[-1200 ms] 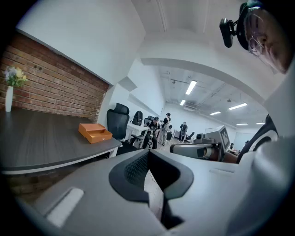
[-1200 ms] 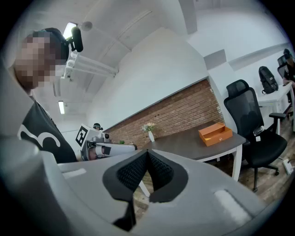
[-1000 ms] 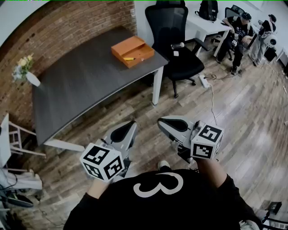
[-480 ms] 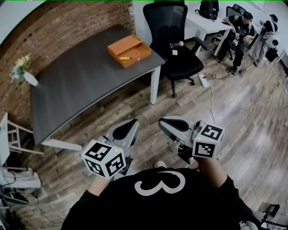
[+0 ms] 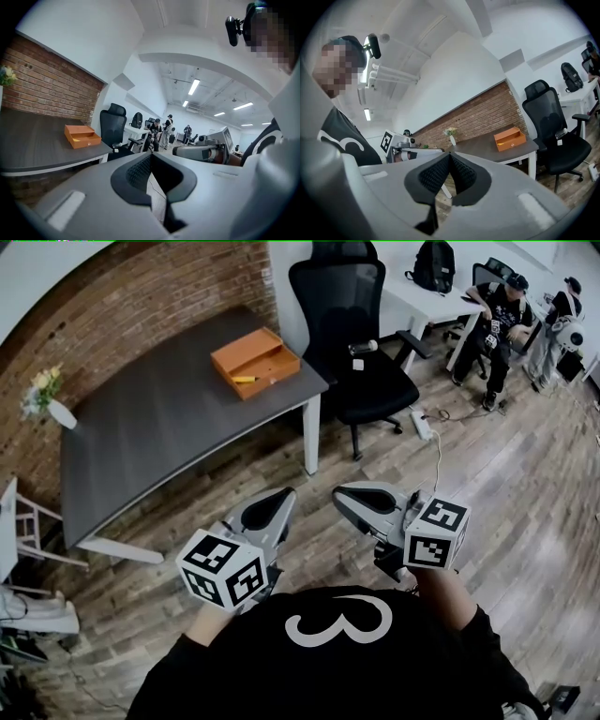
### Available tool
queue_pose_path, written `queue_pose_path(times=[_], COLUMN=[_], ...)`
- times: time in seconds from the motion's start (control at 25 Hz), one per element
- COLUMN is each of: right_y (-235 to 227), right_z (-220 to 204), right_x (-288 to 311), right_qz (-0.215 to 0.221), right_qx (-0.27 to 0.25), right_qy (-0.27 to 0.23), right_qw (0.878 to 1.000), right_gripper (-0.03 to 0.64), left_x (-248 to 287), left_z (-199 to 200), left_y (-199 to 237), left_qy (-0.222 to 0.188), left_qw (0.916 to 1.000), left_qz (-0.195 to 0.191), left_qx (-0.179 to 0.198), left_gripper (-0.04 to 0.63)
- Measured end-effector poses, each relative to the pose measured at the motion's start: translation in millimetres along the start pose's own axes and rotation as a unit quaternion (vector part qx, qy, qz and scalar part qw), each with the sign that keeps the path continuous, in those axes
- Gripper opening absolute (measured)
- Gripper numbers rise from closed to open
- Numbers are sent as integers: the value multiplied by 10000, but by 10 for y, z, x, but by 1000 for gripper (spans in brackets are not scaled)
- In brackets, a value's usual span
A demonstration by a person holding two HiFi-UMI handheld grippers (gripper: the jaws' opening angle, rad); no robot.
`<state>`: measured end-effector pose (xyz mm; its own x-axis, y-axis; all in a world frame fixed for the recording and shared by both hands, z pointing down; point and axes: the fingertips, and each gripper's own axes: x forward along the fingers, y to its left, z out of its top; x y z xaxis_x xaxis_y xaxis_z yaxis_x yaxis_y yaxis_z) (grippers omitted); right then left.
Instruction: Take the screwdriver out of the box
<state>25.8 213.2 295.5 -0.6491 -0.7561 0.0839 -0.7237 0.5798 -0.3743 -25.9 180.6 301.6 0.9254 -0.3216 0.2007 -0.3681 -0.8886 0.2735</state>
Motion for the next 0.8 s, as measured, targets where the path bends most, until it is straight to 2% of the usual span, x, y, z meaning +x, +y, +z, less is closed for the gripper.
queue_pose_path(times=[0.16, 0.36, 0.56, 0.8], right_y=[-146, -369, -751, -1454], right_z=[43, 148, 216, 357], right_x=[-93, -44, 114, 402], right_qz=[54, 67, 6, -76], right_qx=[-120, -173, -70, 108], right_qy=[45, 31, 48, 216], right_qw=[9999, 9998, 10000, 9997], right_gripper=[2, 2, 2, 2], left_x=[194, 329, 602, 1195], left_z=[-41, 2, 35, 189], left_y=[-106, 39, 388, 947], left_qy=[126, 181, 301, 393], left_qw=[9999, 9998, 9993, 9984], left_qz=[-6, 73, 153, 199], left_qx=[88, -79, -188, -356], left_gripper=[12, 12, 12, 12])
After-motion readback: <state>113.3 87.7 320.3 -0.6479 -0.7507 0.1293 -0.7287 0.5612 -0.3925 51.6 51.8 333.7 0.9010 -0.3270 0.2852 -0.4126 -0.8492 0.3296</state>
